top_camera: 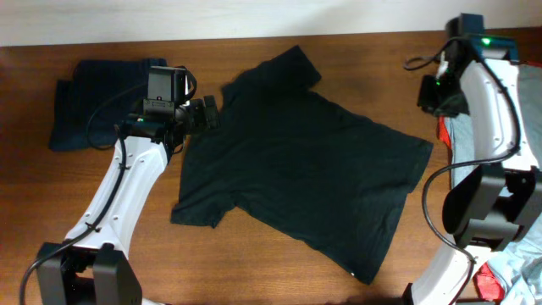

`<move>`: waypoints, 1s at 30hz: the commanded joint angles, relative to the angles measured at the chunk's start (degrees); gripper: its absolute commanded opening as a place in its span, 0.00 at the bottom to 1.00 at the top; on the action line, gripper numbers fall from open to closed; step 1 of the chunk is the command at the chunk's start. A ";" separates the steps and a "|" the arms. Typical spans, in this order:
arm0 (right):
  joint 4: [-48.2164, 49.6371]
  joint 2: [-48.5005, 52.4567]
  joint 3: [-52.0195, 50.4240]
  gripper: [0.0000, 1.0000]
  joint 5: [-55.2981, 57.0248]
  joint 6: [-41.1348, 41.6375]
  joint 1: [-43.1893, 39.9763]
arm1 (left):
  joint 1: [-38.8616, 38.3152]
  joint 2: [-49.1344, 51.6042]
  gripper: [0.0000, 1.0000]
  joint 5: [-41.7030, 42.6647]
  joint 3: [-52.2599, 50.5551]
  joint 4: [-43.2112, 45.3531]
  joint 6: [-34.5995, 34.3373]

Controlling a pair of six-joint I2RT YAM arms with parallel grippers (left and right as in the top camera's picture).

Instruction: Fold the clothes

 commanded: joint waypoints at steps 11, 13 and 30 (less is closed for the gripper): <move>-10.51 -0.22 0.15 0.20 -7.87 0.74 -2.80 | 0.35 0.20 0.99 0.15 0.02 0.11 0.92; -11.98 -0.22 0.15 0.10 -8.20 2.54 -2.78 | 0.35 0.20 0.99 0.15 0.02 0.11 0.90; -17.27 -13.20 -0.85 0.04 -10.71 4.02 3.45 | 0.35 0.20 0.99 0.17 0.02 0.15 0.90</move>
